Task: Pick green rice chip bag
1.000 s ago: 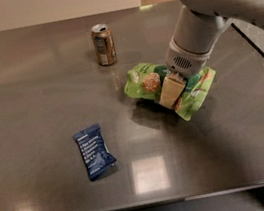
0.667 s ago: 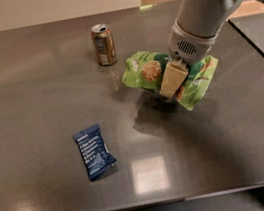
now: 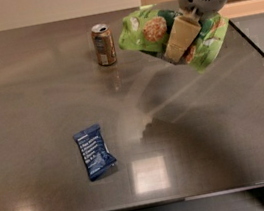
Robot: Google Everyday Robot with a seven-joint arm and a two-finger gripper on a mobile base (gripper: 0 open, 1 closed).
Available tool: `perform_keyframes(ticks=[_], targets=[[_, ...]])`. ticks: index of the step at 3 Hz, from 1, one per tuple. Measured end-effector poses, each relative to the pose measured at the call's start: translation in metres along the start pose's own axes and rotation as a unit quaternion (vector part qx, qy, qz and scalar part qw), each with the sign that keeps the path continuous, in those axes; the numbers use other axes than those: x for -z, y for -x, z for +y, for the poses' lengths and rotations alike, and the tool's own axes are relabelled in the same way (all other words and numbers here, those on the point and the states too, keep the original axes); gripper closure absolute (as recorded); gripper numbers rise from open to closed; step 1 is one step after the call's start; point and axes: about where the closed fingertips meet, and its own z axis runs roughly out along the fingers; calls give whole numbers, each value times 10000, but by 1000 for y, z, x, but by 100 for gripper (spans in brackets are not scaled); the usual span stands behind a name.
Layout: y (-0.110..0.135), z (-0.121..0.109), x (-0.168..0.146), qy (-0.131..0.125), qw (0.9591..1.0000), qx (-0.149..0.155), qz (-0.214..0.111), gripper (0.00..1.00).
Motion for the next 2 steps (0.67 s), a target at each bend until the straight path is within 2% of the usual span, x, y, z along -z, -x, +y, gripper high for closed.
perform_keyframes(ticks=[2], targets=[[23,-5,66,-253,9989,283,-289,100]])
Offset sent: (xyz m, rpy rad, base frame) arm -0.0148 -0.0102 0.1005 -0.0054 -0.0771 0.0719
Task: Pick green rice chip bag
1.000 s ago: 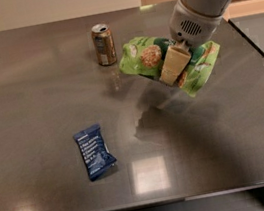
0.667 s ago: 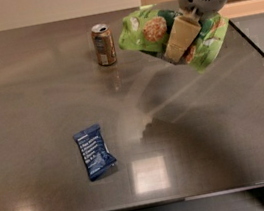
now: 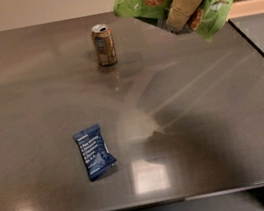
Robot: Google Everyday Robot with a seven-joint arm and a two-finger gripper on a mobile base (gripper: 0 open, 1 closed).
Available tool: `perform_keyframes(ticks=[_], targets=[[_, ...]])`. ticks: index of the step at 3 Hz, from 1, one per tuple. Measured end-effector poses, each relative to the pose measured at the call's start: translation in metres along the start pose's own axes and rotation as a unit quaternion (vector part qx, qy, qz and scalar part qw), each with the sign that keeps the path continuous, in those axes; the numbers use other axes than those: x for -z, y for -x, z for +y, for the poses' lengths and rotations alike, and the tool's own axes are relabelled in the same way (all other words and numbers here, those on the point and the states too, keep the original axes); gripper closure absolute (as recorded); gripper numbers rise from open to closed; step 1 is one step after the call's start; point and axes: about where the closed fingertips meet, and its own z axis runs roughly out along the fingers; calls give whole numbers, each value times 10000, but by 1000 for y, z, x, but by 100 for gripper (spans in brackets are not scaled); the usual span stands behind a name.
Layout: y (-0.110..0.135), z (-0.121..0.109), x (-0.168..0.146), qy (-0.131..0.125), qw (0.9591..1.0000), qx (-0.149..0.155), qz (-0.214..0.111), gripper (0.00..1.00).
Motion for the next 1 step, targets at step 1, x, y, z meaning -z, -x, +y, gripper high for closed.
perform_keyframes(ticks=[1], targets=[[6,-3,2,-83,9999,4,-103,100]])
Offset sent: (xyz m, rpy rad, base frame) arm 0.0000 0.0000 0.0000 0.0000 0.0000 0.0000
